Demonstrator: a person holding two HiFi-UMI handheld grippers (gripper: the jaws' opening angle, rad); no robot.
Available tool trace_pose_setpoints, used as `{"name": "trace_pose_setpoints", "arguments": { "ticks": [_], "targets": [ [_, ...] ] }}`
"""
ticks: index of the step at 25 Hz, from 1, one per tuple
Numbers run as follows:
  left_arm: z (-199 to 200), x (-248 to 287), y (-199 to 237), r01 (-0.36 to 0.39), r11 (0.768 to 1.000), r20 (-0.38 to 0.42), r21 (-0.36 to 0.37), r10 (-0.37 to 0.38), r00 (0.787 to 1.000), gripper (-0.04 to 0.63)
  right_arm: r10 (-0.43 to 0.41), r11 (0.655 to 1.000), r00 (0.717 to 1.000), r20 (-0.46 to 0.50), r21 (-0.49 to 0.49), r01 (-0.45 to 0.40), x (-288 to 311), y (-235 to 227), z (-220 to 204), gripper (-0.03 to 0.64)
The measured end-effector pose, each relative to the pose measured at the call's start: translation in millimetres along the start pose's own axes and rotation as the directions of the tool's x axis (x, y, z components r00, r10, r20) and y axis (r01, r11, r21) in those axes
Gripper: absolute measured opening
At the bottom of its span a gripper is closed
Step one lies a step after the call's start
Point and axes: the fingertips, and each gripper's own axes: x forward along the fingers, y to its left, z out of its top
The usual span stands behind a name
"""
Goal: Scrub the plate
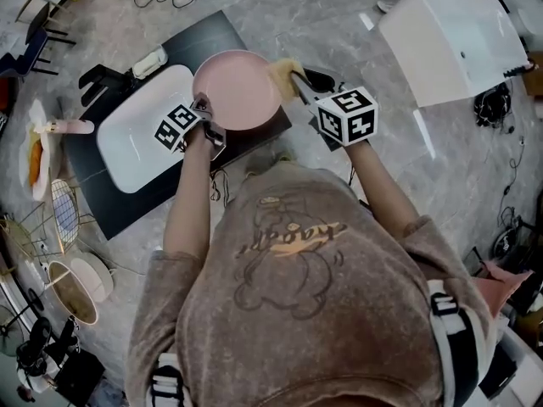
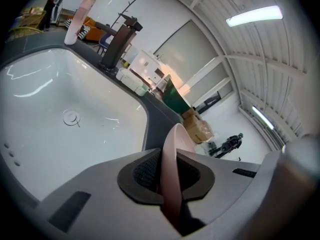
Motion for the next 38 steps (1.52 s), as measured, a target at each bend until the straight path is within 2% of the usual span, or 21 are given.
{"name": "trace_pose_setpoints", "arguments": {
  "ticks": [3, 6, 13, 19, 24, 28, 31, 35, 38],
  "targets": [
    [-1.4, 4.5, 3.3, -0.018, 1.000, 0.000, 0.004, 0.018, 1.000, 0.046, -0.013, 1.000, 1.000, -0.007, 0.012, 0.013, -5.0, -4.7, -3.4, 0.052],
    [-0.7, 8.1, 7.5, -0.052, 0.998, -0.003, 0.040, 0.052, 0.999, 0.046, -0.019, 1.000, 1.000, -0.014, 0.020, 0.019, -6.6, -7.7, -6.4, 0.052],
    [-2.8, 14.9, 13.3, -0.131, 0.973, -0.032, 0.191, 0.140, 0.990, 0.049, -0.017, 0.999, 0.999, -0.033, 0.026, 0.018, -4.3, -9.9, -14.0, 0.052],
    [-8.6, 18.5, 17.7, -0.157, 0.955, -0.061, 0.250, 0.177, 0.982, 0.173, -0.012, 0.999, 0.999, -0.043, 0.031, 0.014, -1.9, -10.2, -16.0, 0.052],
    [-11.5, 19.8, 13.5, -0.130, 0.951, -0.091, 0.282, 0.162, 0.983, 0.261, 0.002, 1.000, 0.999, -0.048, 0.025, -0.001, -0.5, -8.3, -14.3, 0.052],
    [1.7, 9.8, 11.7, -0.157, 0.928, -0.048, 0.338, 0.184, 0.982, 0.282, 0.016, 1.000, 0.999, -0.042, 0.018, -0.016, 3.1, -3.5, -11.1, 0.052],
    [24.2, -8.2, -4.7, -0.141, 0.914, 0.011, 0.380, 0.148, 0.989, 0.287, 0.029, 1.000, 0.999, -0.027, 0.007, -0.029, 5.4, 0.3, -2.6, 0.052],
    [55.0, -42.8, -45.8, -0.070, 0.887, 0.077, 0.456, 0.039, 0.996, 0.287, 0.052, 0.998, 0.999, -0.007, -0.018, -0.052, 10.0, 11.8, 9.1, 0.052],
    [67.7, -71.8, -77.3, -0.016, 0.865, 0.106, 0.502, -0.043, 0.994, 0.287, 0.077, 0.996, 0.997, 0.006, -0.044, -0.077, 13.7, 24.7, 16.6, 0.052]
  ]
}}
